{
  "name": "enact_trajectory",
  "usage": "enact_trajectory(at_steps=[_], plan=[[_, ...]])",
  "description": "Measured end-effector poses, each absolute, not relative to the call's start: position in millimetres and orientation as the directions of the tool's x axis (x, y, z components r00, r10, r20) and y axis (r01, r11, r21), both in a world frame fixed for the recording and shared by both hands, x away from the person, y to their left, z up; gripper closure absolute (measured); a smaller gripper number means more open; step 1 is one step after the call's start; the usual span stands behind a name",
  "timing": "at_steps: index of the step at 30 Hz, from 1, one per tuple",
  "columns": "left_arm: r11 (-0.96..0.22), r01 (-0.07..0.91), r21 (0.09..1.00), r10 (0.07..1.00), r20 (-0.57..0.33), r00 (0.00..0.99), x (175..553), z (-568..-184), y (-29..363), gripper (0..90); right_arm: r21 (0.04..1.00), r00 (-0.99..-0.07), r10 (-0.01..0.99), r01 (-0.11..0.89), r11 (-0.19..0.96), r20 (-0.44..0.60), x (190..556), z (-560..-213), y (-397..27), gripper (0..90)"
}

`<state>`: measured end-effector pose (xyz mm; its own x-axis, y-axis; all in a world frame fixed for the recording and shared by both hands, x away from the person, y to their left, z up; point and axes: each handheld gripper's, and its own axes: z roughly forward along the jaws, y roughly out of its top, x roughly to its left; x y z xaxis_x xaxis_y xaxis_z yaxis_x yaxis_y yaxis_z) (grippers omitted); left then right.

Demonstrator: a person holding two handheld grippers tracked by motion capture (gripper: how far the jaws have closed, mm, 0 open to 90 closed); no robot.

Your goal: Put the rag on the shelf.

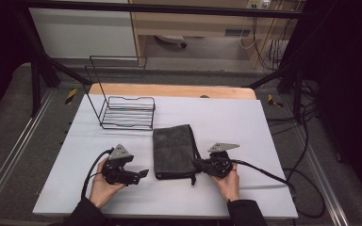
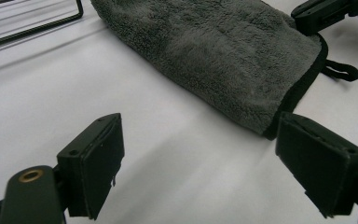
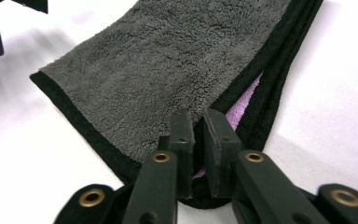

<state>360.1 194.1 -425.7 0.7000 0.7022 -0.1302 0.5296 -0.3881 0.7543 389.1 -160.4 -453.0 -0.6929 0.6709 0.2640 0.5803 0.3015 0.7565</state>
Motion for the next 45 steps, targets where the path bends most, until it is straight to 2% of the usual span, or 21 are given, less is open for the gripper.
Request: enact_trajectory(at_steps=[5,11,12,14,17,18,28,38,45], plan=[[-0.379,0.531,0.758,0.703,-0.137,0.698,360,-425,195,15.8,0.785,-0.686,0.684,0.556,0.272,0.249,388,-443,-166,84.6],[-0.369,0.542,0.755,0.696,-0.162,0.699,359,-423,189,17.2,0.772,-0.67,0.714,0.557,0.305,0.202,390,-441,-172,83.2],[-0.364,0.546,0.755,0.696,-0.169,0.698,359,-422,187,18.0,0.765,-0.669,0.717,0.563,0.313,0.199,391,-443,-171,81.0],[-0.352,0.553,0.755,0.692,-0.188,0.697,359,-421,182,20.1,0.758,-0.665,0.723,0.565,0.325,0.186,391,-446,-170,69.5],[-0.334,0.571,0.75,0.693,-0.216,0.688,361,-419,174,25.3,0.766,-0.663,0.724,0.561,0.314,0.19,391,-442,-172,59.4],[-0.328,0.579,0.746,0.696,-0.224,0.683,362,-419,170,26.7,0.775,-0.663,0.725,0.554,0.306,0.188,391,-441,-173,58.4],[-0.339,0.649,0.681,0.728,-0.247,0.64,370,-428,134,40.3,0.762,-0.658,0.73,0.565,0.317,0.185,391,-447,-175,57.7],[-0.339,0.675,0.656,0.727,-0.272,0.63,363,-445,128,51.5,0.759,-0.663,0.731,0.556,0.338,0.16,390,-455,-171,62.1],[-0.331,0.687,0.646,0.731,-0.285,0.62,361,-445,126,64.1,0.754,-0.666,0.725,0.565,0.336,0.176,390,-457,-169,66.5]])
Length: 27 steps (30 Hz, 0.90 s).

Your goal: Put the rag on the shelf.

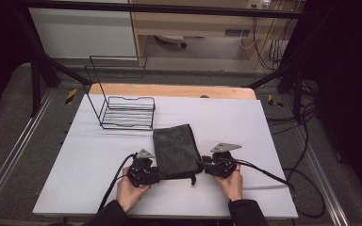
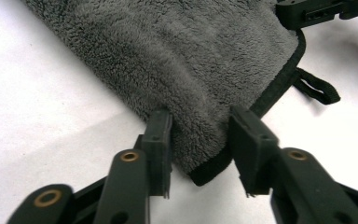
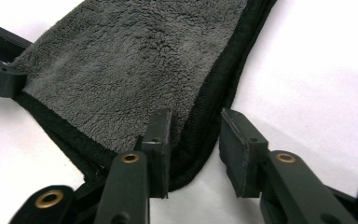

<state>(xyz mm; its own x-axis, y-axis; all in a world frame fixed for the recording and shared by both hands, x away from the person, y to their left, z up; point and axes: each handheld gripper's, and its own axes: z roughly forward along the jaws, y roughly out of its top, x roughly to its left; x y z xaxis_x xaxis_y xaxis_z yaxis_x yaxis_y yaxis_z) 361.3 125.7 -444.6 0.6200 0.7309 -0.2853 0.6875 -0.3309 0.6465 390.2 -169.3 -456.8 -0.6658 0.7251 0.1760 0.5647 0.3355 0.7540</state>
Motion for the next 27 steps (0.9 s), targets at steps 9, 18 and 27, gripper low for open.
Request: enact_trajectory(at_steps=[9,18,27], plan=[[-0.327,0.685,0.651,0.727,-0.29,0.622,362,-443,127,82.2,0.749,-0.668,0.718,0.575,0.33,0.196,389,-455,-170,68.3],[-0.351,0.687,0.636,0.707,-0.301,0.64,363,-438,138,84.4,0.802,-0.665,0.73,0.517,0.298,0.158,382,-442,-179,42.6],[-0.398,0.681,0.614,0.687,-0.292,0.665,354,-433,157,84.4,0.809,-0.672,0.724,0.508,0.295,0.158,381,-439,-182,27.3]])
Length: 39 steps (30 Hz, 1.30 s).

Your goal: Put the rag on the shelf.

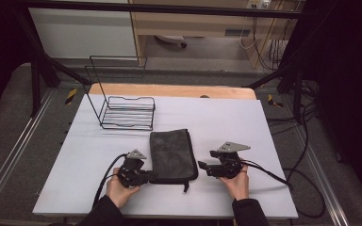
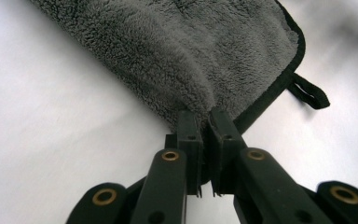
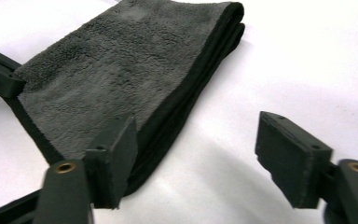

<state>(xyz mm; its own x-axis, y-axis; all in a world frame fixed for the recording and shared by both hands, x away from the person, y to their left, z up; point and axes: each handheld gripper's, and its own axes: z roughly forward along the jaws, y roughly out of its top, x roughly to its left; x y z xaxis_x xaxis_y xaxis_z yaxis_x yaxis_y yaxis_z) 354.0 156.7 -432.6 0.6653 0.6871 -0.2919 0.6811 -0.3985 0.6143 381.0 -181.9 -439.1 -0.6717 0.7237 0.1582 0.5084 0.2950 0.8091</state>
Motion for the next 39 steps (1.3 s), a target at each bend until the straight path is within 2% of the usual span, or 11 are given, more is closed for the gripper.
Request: enact_trajectory(at_steps=[17,22,28,33,39], plan=[[-0.413,0.667,0.62,0.686,-0.269,0.676,327,-434,194,83.8,0.797,-0.662,0.729,0.529,0.291,0.174,381,-440,-181,12.8],[-0.412,0.653,0.636,0.683,-0.259,0.683,324,-436,198,81.0,0.795,-0.662,0.728,0.533,0.289,0.179,382,-440,-181,9.0],[-0.406,0.607,0.683,0.678,-0.221,0.702,323,-425,205,67.8,0.791,-0.658,0.728,0.542,0.283,0.19,382,-439,-182,5.1],[-0.361,0.587,0.724,0.709,-0.196,0.678,329,-417,212,47.5,0.792,-0.661,0.723,0.543,0.279,0.198,382,-439,-182,3.2],[-0.377,0.564,0.735,0.733,-0.136,0.667,349,-411,213,30.6,0.79,-0.668,0.718,0.542,0.288,0.196,382,-440,-181,2.1]])
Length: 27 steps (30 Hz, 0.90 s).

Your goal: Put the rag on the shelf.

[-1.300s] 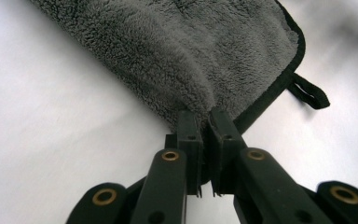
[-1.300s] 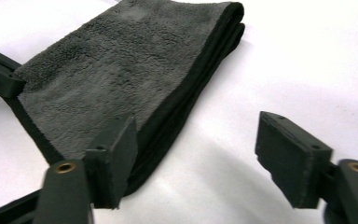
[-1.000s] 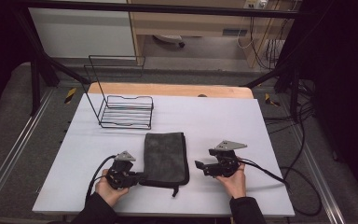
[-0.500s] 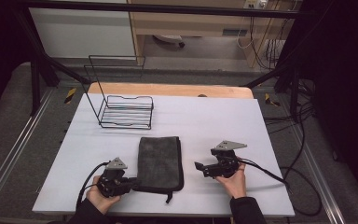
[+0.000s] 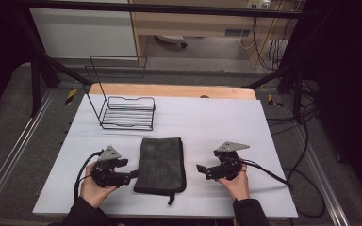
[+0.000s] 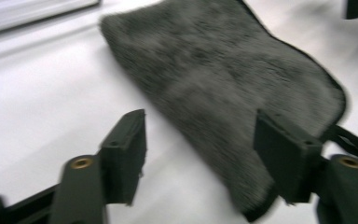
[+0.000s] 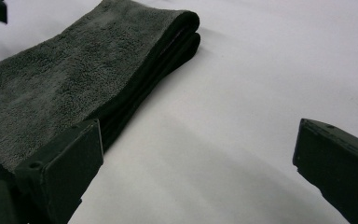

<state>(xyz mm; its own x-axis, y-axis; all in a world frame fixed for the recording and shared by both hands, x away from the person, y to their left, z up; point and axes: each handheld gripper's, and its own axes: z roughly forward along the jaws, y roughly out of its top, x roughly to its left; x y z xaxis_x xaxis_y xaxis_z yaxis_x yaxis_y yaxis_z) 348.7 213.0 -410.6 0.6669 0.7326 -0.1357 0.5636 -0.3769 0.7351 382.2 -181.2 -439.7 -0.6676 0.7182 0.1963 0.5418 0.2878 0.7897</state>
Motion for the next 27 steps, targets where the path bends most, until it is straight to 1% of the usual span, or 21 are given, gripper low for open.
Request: enact_trajectory(at_steps=[4,7,9,14,23,27], plan=[[-0.371,0.565,0.737,0.733,-0.141,0.665,363,-409,212,24.8,0.787,-0.665,0.719,0.547,0.285,0.203,382,-440,-181,1.8],[-0.374,0.565,0.736,0.741,-0.129,0.659,375,-407,209,19.7,0.787,-0.666,0.718,0.546,0.287,0.201,382,-440,-181,1.4],[-0.36,0.581,0.73,0.745,-0.149,0.65,386,-406,207,17.8,0.786,-0.666,0.719,0.547,0.288,0.2,382,-440,-181,1.3],[-0.354,0.587,0.728,0.767,-0.132,0.628,402,-406,202,11.4,0.783,-0.669,0.717,0.547,0.294,0.198,382,-441,-180,1.2],[-0.33,0.599,0.729,0.8,-0.121,0.588,426,-406,196,11.9,0.783,-0.668,0.718,0.548,0.294,0.198,382,-441,-180,1.3],[-0.3,0.636,0.711,0.814,-0.157,0.559,443,-415,191,17.2,0.78,-0.668,0.718,0.55,0.298,0.196,383,-443,-179,1.3]])
